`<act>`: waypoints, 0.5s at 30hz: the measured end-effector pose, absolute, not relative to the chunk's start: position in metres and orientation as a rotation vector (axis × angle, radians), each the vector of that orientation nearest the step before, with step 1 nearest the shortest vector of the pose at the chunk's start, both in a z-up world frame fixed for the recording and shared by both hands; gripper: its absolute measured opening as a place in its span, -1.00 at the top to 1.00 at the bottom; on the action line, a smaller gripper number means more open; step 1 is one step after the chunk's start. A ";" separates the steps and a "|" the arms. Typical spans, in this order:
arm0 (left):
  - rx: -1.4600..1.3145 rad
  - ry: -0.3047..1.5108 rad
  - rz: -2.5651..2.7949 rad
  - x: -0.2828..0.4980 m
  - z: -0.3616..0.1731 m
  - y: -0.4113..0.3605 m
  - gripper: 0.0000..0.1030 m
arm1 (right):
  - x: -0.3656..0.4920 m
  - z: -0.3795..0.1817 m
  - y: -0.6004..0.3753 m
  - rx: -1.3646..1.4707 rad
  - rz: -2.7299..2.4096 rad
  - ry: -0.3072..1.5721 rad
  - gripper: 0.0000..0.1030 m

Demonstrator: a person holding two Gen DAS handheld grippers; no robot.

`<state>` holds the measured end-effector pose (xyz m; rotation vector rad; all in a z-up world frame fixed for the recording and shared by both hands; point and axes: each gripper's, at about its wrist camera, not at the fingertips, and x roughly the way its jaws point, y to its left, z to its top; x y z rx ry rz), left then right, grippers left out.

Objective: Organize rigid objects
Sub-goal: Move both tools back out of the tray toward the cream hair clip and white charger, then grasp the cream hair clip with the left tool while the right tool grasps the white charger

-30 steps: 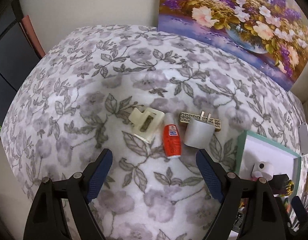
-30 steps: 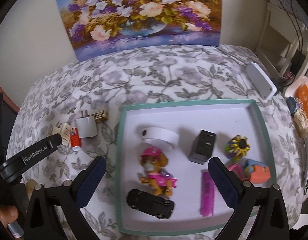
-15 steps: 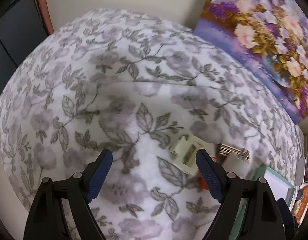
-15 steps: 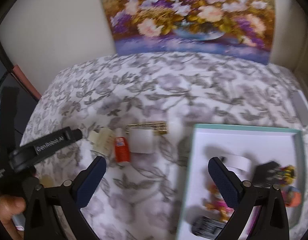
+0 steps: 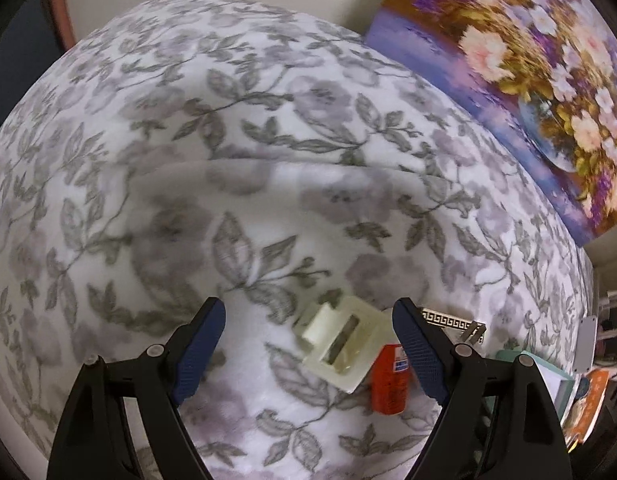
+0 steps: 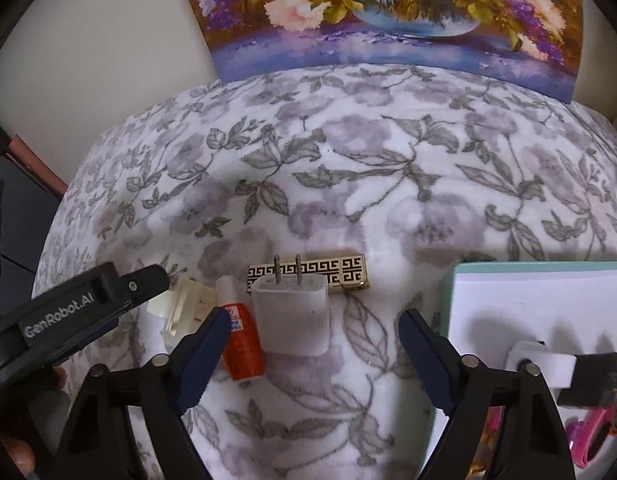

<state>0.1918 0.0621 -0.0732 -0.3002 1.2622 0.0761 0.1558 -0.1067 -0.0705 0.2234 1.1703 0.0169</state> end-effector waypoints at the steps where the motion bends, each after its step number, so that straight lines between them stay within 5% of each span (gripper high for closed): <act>1: -0.292 1.266 0.073 0.192 -0.074 0.061 -0.67 | 0.157 -0.072 -0.106 0.222 0.018 1.172 -0.65; 10: -0.229 1.311 0.026 0.194 -0.085 0.043 -0.67 | 0.163 -0.088 -0.099 0.208 0.015 1.193 -0.41; 15: -0.230 1.337 0.033 0.193 -0.097 0.043 -0.62 | 0.162 -0.092 -0.099 0.209 0.034 1.193 -0.05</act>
